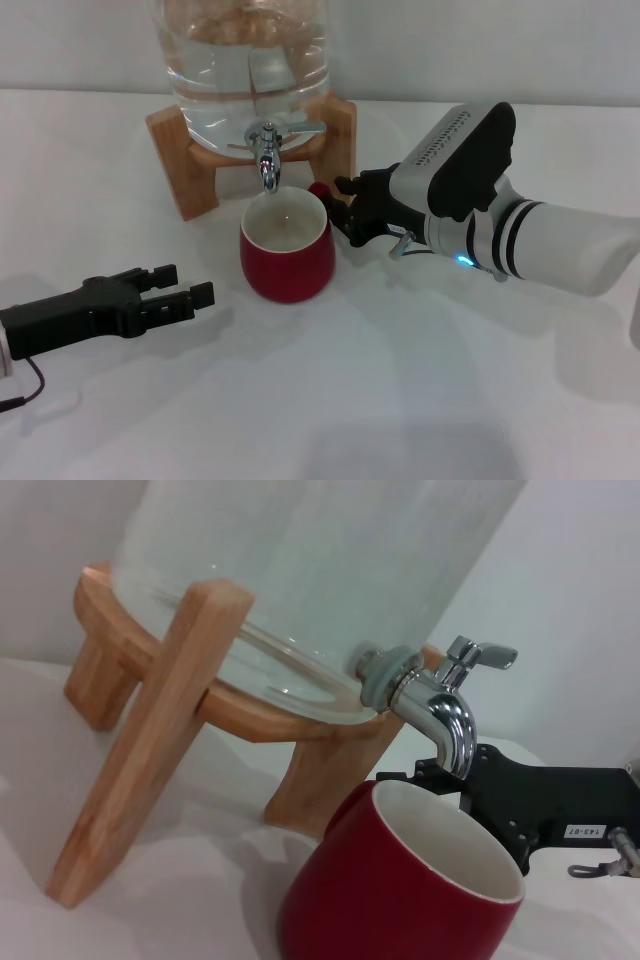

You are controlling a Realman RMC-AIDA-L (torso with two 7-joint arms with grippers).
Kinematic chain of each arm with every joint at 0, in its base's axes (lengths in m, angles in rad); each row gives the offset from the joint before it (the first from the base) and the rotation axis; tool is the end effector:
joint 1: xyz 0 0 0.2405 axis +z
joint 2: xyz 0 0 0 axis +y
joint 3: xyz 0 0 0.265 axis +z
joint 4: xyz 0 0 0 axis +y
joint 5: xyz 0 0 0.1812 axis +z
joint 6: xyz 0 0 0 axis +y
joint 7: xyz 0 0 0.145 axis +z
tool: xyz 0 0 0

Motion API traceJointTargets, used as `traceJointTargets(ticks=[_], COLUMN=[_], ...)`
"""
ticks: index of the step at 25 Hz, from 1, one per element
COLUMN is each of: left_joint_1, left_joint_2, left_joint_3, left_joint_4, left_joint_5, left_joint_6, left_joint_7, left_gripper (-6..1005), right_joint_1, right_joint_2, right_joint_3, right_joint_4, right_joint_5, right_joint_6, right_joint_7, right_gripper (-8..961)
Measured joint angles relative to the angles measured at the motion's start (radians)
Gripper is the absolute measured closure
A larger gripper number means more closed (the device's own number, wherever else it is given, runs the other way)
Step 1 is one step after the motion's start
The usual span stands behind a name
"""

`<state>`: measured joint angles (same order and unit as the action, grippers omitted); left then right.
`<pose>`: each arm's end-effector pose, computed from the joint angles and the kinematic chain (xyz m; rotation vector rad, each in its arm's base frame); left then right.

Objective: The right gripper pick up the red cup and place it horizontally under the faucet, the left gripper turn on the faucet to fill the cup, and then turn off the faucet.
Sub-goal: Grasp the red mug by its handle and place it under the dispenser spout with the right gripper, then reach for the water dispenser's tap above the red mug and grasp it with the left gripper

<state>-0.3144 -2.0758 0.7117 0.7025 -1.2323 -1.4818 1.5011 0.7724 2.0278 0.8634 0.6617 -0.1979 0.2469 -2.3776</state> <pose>-0.3098 0.2702 0.0066 -2.4190 -1.1675 -0.7334 0.1556 0.3842 -0.1151 -2.4479 0.3498 0.3600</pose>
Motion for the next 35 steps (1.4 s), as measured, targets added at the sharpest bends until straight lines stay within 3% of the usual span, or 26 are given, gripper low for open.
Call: traceJointTargets(ticks=[10,20,24,28,35], left_joint_1=[0.0,0.0,0.002,0.004,0.013], left_joint_2=[0.003,0.003,0.003,0.003,0.004], left_joint_3=[0.0,0.0,0.0,0.0,0.0], left_joint_4=[0.0,0.002,0.002,0.002,0.003], left_joint_5=[0.003,0.004,0.004,0.004,0.004], left_joint_6=[0.002,0.002,0.001,-0.003,-0.01], left_joint_7=[-0.002,-0.003,-0.004,-0.004,-0.004], left_gripper=[112,112,112,112,112], right_joint_1=[-0.007,-0.082,-0.162,-0.289,-0.488], right_joint_2=[-0.006,-0.025,-0.055,-0.09,-0.108], right_joint_3=[-0.001,0.01,0.032,0.091,0.244], right_joint_4=[0.009,0.055,0.088,0.164,0.28], right_joint_5=[-0.006,-0.011,-0.026,-0.101,-0.28], right_joint_6=[0.0,0.046,0.187,0.313,0.383], right_joint_7=[0.038,0.043,0.043,0.048,0.159], right_gripper=[651,641,637,633,626])
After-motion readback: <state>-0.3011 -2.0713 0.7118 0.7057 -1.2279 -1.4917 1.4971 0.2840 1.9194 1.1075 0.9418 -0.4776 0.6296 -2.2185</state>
